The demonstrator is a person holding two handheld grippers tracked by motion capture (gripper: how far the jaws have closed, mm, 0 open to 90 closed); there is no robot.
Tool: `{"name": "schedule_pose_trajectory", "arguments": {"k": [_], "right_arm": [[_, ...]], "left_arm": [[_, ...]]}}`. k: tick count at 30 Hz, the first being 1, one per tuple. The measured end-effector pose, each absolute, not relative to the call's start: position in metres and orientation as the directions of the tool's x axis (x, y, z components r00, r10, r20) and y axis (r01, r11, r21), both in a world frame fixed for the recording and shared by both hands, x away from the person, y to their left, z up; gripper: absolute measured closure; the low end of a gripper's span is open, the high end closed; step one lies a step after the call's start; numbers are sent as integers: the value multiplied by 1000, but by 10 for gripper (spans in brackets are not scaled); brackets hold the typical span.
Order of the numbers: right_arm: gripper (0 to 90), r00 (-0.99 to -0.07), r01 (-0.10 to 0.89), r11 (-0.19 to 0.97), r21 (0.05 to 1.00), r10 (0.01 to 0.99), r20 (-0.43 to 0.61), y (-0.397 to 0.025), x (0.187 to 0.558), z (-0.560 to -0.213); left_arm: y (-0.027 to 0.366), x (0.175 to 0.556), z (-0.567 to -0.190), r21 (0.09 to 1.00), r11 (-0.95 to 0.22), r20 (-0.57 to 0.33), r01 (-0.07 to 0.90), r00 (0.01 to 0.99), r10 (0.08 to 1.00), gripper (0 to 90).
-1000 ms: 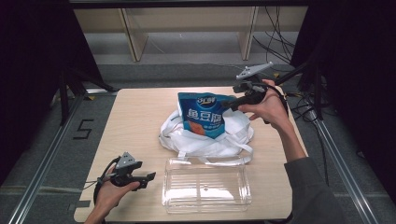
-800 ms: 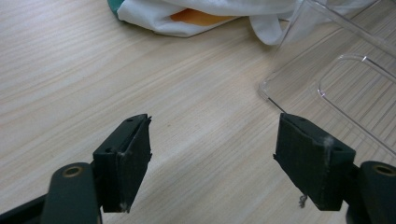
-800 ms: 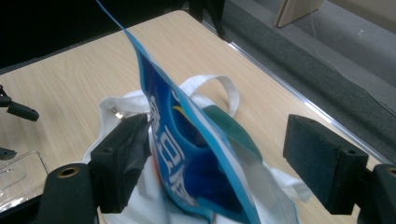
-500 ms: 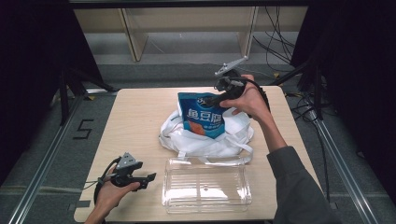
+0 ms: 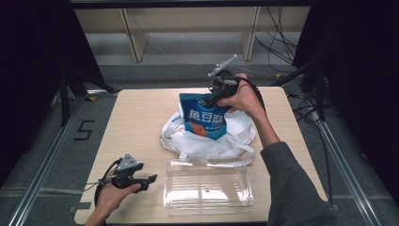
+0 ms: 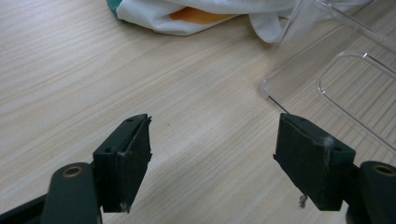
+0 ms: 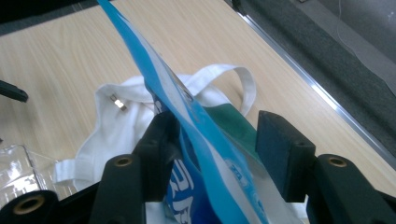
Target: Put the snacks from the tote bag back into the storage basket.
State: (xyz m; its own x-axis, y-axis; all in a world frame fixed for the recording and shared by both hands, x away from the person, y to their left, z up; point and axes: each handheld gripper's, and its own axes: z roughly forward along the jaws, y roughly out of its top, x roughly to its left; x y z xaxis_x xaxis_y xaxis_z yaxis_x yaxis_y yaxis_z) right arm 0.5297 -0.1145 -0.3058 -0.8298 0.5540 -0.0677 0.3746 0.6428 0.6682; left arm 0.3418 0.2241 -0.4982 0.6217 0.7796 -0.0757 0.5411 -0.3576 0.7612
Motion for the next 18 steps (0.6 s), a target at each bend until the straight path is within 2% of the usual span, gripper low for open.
{"name": "schedule_pose_trajectory", "arguments": {"k": [2, 3, 4, 5, 8, 10, 13, 15, 18], "right_arm": [[527, -827, 376, 646, 664, 557, -74, -114, 531, -306], [572, -823, 401, 645, 650, 565, -54, -113, 531, -307], [572, -823, 401, 645, 650, 565, -54, -113, 531, -307], [609, -834, 376, 660, 651, 547, -74, -111, 533, -308], [626, -840, 379, 670, 638, 539, -67, -110, 534, -308], [706, -844, 373, 674, 638, 533, -70, -109, 535, -309], [776, -851, 358, 688, 631, 518, -82, -107, 536, -310], [791, -853, 358, 690, 629, 516, -81, -107, 536, -309], [882, -875, 327, 716, 617, 477, -90, -107, 538, -309]], "left_arm": [[224, 342, -498, 762, -357, -77, 540, 624, 778, 260], [224, 342, -499, 765, -354, -81, 538, 626, 775, 260], [224, 342, -499, 765, -354, -81, 538, 626, 775, 260], [224, 342, -499, 761, -353, -82, 545, 620, 780, 260], [224, 342, -498, 761, -359, -72, 541, 620, 781, 257], [224, 342, -498, 762, -359, -73, 539, 622, 780, 257], [224, 342, -498, 760, -360, -72, 541, 621, 781, 257], [224, 342, -498, 762, -360, -78, 539, 628, 775, 258], [226, 342, -497, 753, -384, -71, 534, 647, 759, 257]]}}
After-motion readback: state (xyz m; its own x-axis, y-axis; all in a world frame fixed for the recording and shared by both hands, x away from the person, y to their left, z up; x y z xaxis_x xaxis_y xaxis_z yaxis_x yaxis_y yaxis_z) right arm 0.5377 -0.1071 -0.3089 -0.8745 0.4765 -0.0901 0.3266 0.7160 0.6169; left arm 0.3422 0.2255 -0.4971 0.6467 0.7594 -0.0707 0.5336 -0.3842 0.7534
